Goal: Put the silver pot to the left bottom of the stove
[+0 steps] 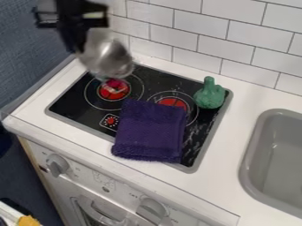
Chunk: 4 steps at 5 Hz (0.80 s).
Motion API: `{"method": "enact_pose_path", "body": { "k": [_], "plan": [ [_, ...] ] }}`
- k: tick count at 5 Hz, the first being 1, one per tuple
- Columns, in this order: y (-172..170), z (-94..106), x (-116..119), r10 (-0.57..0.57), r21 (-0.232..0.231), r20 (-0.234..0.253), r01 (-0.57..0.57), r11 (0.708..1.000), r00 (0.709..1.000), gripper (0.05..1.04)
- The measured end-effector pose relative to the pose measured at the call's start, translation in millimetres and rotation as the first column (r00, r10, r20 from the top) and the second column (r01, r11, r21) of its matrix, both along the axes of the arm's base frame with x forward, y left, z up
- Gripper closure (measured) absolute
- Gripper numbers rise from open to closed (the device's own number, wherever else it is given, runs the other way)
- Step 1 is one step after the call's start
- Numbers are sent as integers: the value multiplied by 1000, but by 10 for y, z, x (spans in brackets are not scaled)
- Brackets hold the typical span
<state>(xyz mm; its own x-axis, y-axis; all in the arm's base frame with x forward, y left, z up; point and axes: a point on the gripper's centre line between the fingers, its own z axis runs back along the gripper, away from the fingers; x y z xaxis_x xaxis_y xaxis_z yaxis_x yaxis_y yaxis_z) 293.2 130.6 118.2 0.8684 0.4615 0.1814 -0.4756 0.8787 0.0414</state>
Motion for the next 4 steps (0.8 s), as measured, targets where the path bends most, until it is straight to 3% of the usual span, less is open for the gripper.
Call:
{"method": "enact_pose_path", "body": {
  "k": [1,2,3,4],
  "plan": [
    [44,-172,-133,-31,32,-43,32,999,999,1015],
    [131,-286,-202,-12,65,-50,15,998,999,1015],
    [198,-536,-241,3,68,-84,3,998,996,1015],
    [252,-634,-233,8,59,-100,-2,998,995,1015]
  ]
}}
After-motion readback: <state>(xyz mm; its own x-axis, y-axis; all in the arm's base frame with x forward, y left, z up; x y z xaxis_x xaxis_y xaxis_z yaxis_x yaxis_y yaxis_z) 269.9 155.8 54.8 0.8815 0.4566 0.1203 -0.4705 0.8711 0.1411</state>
